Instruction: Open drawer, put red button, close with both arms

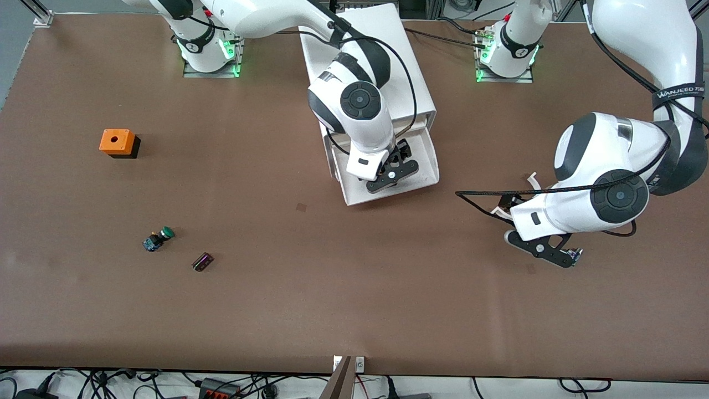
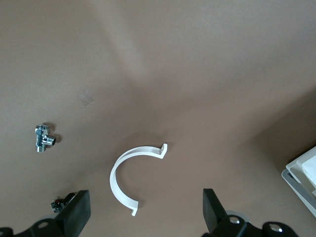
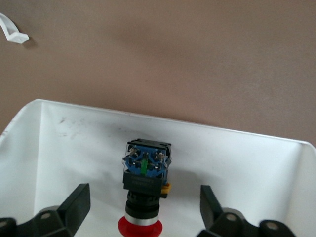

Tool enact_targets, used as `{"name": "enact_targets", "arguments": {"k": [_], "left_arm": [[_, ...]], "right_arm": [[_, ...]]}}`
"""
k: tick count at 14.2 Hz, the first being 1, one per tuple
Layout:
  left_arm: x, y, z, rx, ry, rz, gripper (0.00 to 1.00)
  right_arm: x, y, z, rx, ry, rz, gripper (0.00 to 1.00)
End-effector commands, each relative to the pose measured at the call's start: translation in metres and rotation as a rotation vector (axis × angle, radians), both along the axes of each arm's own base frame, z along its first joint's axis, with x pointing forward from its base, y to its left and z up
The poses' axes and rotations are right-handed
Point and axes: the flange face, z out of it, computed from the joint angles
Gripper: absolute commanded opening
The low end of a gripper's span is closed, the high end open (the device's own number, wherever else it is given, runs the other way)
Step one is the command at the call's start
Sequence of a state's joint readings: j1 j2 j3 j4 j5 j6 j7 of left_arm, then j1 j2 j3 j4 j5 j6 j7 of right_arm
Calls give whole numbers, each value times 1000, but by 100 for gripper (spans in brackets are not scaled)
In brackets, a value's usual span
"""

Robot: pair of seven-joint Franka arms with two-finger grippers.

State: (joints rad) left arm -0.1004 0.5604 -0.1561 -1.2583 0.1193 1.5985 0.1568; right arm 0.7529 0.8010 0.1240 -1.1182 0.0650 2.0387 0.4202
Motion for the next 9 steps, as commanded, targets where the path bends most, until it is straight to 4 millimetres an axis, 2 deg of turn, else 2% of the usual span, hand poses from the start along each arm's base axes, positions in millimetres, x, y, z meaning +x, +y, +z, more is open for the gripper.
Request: {"name": "enact_targets", "arguments": {"k": [1, 3, 4, 5, 6, 9], "left_arm": [[3, -6, 6, 21, -16, 91, 100], [0, -18, 5, -38, 3, 248, 100], [0, -24, 5, -74, 9, 347, 100], [1, -28, -1, -84, 8, 422, 100], [-1, -36, -11, -78, 2, 473, 100], [-12, -97, -30, -102, -66, 511, 100]], "right_arm": [[13, -19, 51, 13, -27, -71, 100], [40, -57, 74, -21, -42, -125, 100], [59, -85, 84, -45, -51, -166, 100], [68, -106, 103, -57, -62, -192, 100], [78, -125, 112, -75, -66, -220, 100], [111, -199, 113, -180, -13, -292, 100]]}}
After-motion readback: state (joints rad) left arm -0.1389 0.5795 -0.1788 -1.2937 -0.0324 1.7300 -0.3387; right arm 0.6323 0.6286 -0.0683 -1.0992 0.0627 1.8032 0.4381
